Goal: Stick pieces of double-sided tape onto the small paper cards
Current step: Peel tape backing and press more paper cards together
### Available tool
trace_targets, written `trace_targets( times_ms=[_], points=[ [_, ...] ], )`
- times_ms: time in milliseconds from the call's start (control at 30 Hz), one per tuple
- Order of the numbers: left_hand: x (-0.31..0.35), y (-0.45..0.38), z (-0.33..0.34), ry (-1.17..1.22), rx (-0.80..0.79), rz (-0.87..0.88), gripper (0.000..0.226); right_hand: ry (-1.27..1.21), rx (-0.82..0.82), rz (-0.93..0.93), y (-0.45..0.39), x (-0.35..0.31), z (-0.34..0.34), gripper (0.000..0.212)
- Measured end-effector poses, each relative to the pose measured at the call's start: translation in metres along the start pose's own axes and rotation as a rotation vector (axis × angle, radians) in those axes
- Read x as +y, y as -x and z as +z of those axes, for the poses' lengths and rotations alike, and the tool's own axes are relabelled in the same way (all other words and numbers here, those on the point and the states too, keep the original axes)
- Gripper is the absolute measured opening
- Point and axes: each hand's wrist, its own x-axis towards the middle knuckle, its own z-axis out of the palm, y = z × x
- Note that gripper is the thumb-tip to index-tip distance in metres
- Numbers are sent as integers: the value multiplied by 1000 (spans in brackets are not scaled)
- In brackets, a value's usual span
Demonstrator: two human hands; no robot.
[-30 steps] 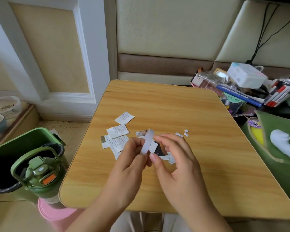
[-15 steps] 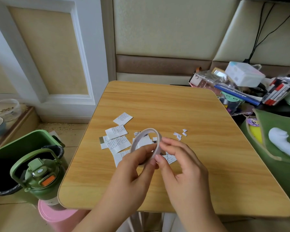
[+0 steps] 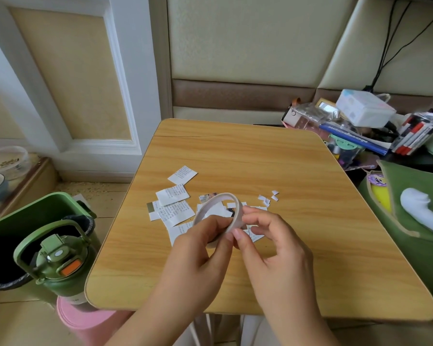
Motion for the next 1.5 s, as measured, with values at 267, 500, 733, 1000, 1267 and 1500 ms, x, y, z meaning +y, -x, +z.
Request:
trace_targets(
  times_ms=[267,500,733,1000,1267,1500],
  points=[
    [3,0,1,-80,11,24,19,100,-7,-144,-6,2,-4,21],
    [4,-1,-2,-90,19,-19,20,79,-57,-171,-12,0,-10,4],
    [11,-6,-8,-82,8,-64,19,175,-130,-231,-20,-3,-12,11],
    [13,-5,-12,106,-25,-191,26,172,-111,-347,-12,1,-11,7],
    [12,-10,-17,187,-149,-234,18,144,-234,-322,-17,2,-13,4],
    [2,-13,-15,360,-43,-302,18,-177,-388,-127,-20,1,-29,6]
  ],
)
